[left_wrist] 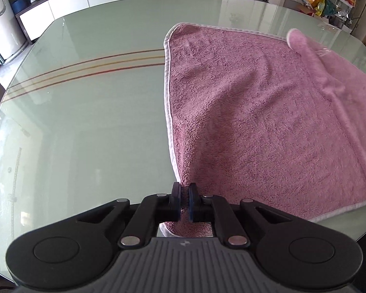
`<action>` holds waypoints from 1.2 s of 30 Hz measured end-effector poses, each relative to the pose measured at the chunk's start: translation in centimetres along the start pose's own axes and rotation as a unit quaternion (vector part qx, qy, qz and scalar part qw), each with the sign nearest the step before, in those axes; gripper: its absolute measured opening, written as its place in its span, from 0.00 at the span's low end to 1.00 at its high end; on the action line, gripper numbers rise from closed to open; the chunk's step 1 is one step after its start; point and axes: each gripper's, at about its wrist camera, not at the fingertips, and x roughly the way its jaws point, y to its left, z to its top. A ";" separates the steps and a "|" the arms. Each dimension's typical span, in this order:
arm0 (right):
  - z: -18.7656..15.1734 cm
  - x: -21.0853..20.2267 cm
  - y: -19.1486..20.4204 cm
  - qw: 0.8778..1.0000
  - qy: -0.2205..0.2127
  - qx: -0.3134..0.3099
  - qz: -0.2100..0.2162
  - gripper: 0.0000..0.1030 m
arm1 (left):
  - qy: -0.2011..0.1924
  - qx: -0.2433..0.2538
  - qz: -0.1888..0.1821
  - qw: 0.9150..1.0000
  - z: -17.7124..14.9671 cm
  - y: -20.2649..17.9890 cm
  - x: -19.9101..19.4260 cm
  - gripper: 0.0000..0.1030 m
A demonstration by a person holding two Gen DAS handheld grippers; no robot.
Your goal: Fold towel
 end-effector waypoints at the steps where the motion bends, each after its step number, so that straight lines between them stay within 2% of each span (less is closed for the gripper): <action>1: -0.3 -0.2 -0.3 1.000 0.001 0.000 -0.009 0.07 | 0.000 0.002 0.003 1.000 0.0 -0.1 -0.1 0.07; 9: -2.0 -3.2 -3.9 0.995 -0.018 0.036 -0.096 0.06 | 0.003 0.018 0.033 0.999 -0.6 -1.3 -0.8 0.07; 12: -2.7 -3.8 -5.3 0.993 -0.013 0.054 -0.103 0.06 | 0.005 0.017 0.036 0.999 -0.7 -1.4 -1.1 0.07; 17: -3.5 -2.1 -2.8 0.999 0.009 0.025 -0.036 0.06 | 0.010 0.014 0.040 0.999 -0.8 -1.3 -1.6 0.07; 21: -3.7 -0.2 0.8 0.999 0.031 -0.003 0.031 0.06 | 0.006 -0.001 0.064 0.998 -1.3 -0.4 -2.3 0.07; 23: -3.7 1.0 2.6 0.998 0.043 -0.022 0.048 0.06 | 0.005 -0.011 0.074 0.997 -1.5 0.3 -2.5 0.07; 27: -3.9 3.2 4.4 0.994 0.086 -0.040 0.055 0.06 | 0.003 -0.030 0.097 0.995 -2.1 2.1 -3.1 0.07; 36: -4.0 2.3 4.0 0.991 0.111 -0.034 0.059 0.06 | 0.028 -0.054 0.124 0.990 -3.8 4.8 -3.5 0.10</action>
